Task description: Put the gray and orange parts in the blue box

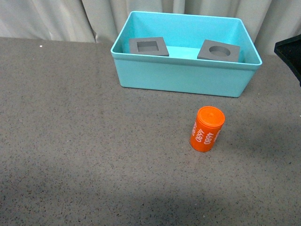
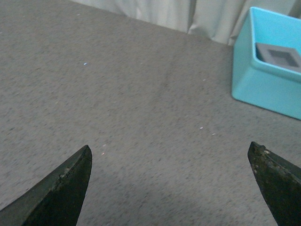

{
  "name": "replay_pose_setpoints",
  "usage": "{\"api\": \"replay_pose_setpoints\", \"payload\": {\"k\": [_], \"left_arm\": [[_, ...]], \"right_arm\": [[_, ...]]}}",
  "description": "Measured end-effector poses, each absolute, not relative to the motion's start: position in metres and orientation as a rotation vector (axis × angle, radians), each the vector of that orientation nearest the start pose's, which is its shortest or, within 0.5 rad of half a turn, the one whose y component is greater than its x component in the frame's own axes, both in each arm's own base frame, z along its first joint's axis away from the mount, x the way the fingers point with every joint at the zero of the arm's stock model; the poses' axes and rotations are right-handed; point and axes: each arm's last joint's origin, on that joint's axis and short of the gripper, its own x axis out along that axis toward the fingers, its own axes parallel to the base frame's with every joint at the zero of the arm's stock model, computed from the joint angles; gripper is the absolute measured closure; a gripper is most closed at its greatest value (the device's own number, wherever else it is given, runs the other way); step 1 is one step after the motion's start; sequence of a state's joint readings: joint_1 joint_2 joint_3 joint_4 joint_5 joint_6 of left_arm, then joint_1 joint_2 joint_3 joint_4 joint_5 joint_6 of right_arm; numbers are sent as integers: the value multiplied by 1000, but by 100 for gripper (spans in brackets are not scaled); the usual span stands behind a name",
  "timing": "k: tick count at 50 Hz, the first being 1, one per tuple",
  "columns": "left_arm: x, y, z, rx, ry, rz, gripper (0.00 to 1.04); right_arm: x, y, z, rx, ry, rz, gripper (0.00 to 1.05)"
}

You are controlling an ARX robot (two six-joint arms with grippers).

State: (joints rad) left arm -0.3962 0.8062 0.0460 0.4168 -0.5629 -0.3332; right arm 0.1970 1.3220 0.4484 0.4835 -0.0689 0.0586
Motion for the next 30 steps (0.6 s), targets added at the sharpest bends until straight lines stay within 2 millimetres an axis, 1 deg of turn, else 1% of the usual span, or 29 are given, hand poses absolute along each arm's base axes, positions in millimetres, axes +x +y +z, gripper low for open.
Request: {"api": "replay_pose_setpoints", "payload": {"k": [1, 3, 6, 7, 8, 9, 10, 11, 12, 15, 17, 21, 24, 27, 30], "left_arm": [[124, -29, 137, -181, 265, 274, 7], [123, -29, 141, -198, 236, 274, 7], [123, -28, 141, -195, 235, 267, 7], [124, -28, 142, -188, 228, 236, 11], [125, -28, 143, -189, 219, 222, 12], [126, -27, 144, -181, 180, 176, 21], [126, -26, 146, -175, 149, 147, 24], [126, -25, 152, -179, 100, 107, 28], [126, -23, 160, -156, 23, 56, 33], [121, -19, 170, -100, -59, -3, 46], [119, -17, 171, -78, -64, -8, 53], [117, -14, 170, -51, -54, -8, 64], [115, -12, 170, -35, -48, -8, 75], [114, -10, 170, -28, -46, -16, 82], [112, -4, 169, -19, -42, -21, 94]], "right_arm": [[242, 50, 173, 32, 398, 251, 10], [243, 50, 173, 32, 398, 250, 10], [242, 51, 173, 32, 398, 252, 10], [242, 51, 173, 32, 398, 252, 10], [242, 51, 173, 32, 398, 252, 10], [242, 51, 173, 32, 398, 251, 10], [242, 51, 173, 32, 398, 251, 10], [242, 50, 173, 32, 398, 251, 10], [242, 50, 173, 32, 398, 251, 10], [242, 50, 173, 32, 398, 251, 10], [243, 50, 173, 32, 398, 248, 10], [242, 50, 174, 32, 396, 250, 10], [242, 50, 174, 32, 396, 251, 10], [242, 50, 174, 32, 396, 251, 10], [242, 50, 174, 32, 396, 251, 10]]}}
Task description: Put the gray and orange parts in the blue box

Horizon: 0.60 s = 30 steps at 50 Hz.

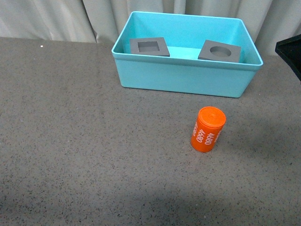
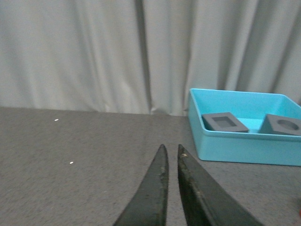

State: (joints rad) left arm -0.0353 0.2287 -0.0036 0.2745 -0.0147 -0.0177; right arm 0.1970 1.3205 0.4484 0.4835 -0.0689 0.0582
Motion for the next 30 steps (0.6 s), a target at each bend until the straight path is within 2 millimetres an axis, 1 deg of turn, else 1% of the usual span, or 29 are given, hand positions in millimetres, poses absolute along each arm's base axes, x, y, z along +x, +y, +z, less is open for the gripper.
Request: {"api": "replay_pose_setpoints", "payload": {"k": [3, 6, 13, 18, 21, 30], "left_arm": [[111, -1, 170, -17, -42, 2, 102], [110, 0, 174, -15, -39, 5, 101], [108, 0, 171, -10, -17, -4, 101], [101, 0, 168, -8, 12, -1, 101], [97, 0, 169, -8, -12, -1, 101], [97, 0, 169, -8, -13, -1, 101]], "right_arm": [[242, 50, 174, 32, 396, 251, 10], [242, 50, 174, 32, 396, 250, 10], [242, 50, 174, 32, 396, 249, 10], [242, 51, 174, 32, 396, 251, 10], [242, 50, 174, 32, 396, 251, 10], [242, 50, 174, 32, 396, 251, 10]]}}
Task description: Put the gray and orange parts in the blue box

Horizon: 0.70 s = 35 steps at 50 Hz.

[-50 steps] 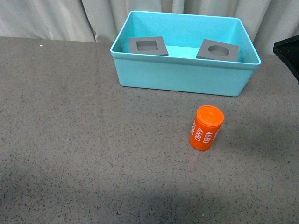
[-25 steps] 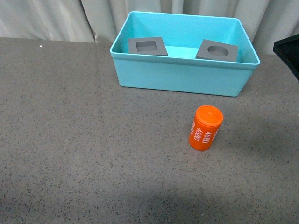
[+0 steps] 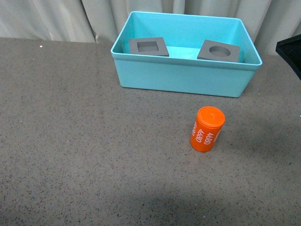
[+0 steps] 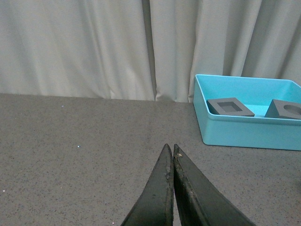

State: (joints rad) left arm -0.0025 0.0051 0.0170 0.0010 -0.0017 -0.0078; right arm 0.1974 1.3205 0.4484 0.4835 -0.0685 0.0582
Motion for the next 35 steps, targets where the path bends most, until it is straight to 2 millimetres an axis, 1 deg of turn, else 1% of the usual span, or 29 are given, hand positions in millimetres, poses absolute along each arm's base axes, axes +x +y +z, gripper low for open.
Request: {"api": "replay_pose_setpoints", "payload": {"k": [1, 4, 5, 9, 15, 16, 18, 20, 29, 31, 33, 35], "left_arm": [[97, 0, 169, -8, -13, -1, 101], [97, 0, 169, -8, -14, -1, 91], [97, 0, 169, -8, -14, 0, 89], [97, 0, 169, -8, -14, -1, 71], [97, 0, 169, -8, -14, -1, 55], [97, 0, 169, -8, -14, -1, 50], [97, 0, 169, -8, -14, -1, 42], [97, 0, 169, -8, -14, -1, 37], [97, 0, 169, -7, -14, -1, 5], [97, 0, 169, -5, -14, 0, 7], [97, 0, 169, -5, -14, 0, 7], [97, 0, 169, -5, -14, -1, 7]], "right_arm": [[242, 50, 174, 32, 396, 251, 10], [242, 50, 174, 32, 396, 251, 10], [242, 50, 174, 32, 396, 251, 10], [242, 51, 174, 32, 396, 251, 10], [242, 51, 174, 32, 396, 251, 10], [242, 50, 174, 32, 396, 251, 10], [242, 50, 174, 32, 396, 251, 10], [242, 51, 174, 32, 396, 251, 10], [242, 51, 174, 32, 396, 251, 10], [242, 50, 174, 22, 392, 246, 10], [244, 53, 174, -55, 338, 220, 10], [246, 55, 173, -143, 328, 242, 10]]}}
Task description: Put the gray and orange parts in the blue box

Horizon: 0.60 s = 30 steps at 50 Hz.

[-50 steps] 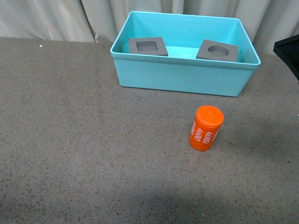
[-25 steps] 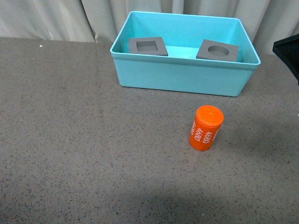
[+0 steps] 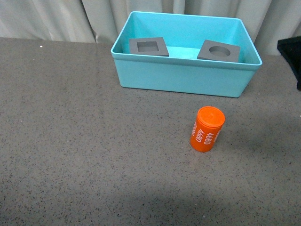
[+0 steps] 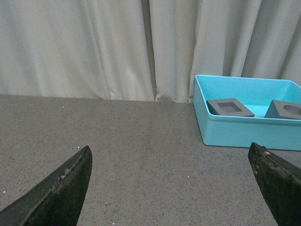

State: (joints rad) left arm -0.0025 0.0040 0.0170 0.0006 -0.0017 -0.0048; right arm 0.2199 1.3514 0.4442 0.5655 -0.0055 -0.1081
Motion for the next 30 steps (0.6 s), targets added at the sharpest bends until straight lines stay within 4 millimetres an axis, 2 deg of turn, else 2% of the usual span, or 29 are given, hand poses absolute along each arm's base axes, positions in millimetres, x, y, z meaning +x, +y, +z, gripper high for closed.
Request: {"api": "replay_pose_setpoints", "payload": {"k": [5, 11, 21, 30], "left_arm": [[97, 0, 169, -5, -14, -1, 7], [97, 0, 169, -5, -14, 0, 7], [97, 0, 169, -5, -14, 0, 7], [97, 0, 169, -5, -14, 0, 7]], "right_arm": [[255, 67, 160, -271, 426, 381, 10], [267, 80, 153, -276, 529, 495, 10], [286, 101, 148, -288, 658, 604, 10], [301, 119, 139, -345, 777, 604, 10]]}}
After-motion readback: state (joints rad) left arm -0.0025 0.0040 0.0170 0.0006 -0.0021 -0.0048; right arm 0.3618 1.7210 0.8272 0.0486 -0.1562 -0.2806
